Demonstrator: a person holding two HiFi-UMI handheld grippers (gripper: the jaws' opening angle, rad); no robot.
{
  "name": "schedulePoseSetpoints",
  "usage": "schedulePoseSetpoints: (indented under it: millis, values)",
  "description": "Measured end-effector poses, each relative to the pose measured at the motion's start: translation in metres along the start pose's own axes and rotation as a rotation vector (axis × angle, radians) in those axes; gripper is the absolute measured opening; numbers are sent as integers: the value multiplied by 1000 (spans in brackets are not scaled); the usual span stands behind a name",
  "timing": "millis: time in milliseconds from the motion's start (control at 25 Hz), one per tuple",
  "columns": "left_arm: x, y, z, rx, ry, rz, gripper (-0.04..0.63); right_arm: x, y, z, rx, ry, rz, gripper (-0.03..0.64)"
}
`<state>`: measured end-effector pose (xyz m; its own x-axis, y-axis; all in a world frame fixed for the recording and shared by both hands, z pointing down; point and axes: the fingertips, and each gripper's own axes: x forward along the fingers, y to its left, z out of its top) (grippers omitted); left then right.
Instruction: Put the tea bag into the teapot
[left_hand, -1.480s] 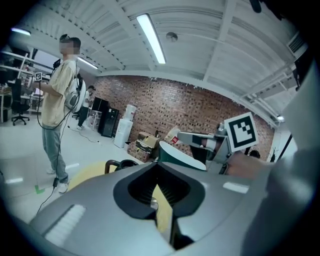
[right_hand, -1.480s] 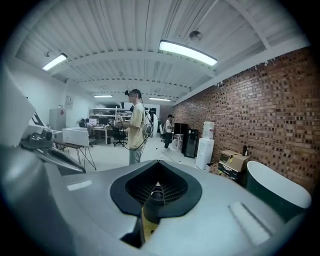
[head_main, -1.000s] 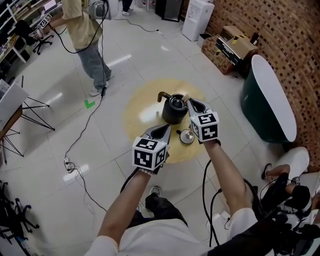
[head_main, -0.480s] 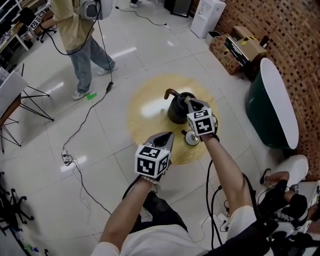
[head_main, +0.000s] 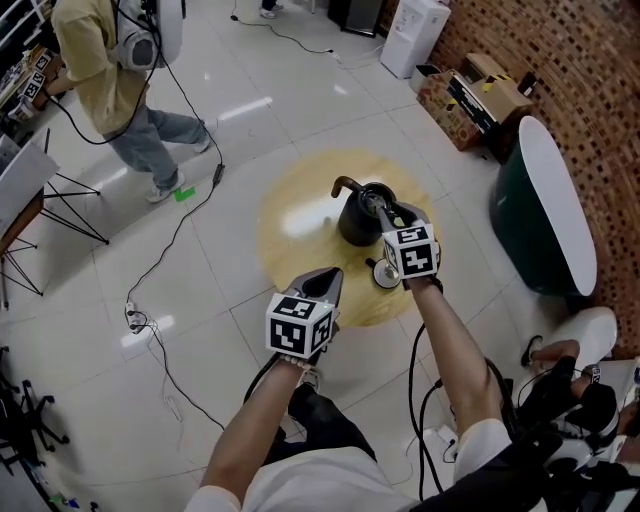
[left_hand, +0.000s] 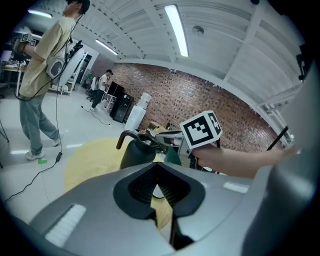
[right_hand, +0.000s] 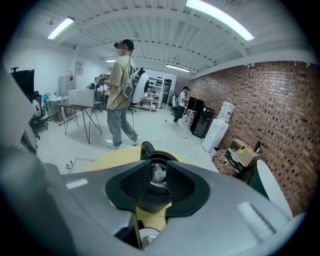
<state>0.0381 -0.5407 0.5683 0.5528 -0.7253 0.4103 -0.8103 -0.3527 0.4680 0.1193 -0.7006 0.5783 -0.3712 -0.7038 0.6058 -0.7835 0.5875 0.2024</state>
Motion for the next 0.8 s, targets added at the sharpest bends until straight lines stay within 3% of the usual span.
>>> schedulePoseSetpoints:
  millis: [40, 120, 520, 800]
  values:
    - [-3, -1, 1, 2, -4, -3, 12, -9, 0, 1, 19, -18, -11, 85]
    - [-8, -3, 4, 7, -12, -8, 12, -29, 2, 2, 59, -57, -33, 2]
    - [-59, -33, 15, 77, -66, -67, 12, -154, 58, -14, 366, -208, -43, 2]
    - [-139, -54, -4, 181, -98, -94, 12, -250, 125, -18, 400, -309, -54, 2]
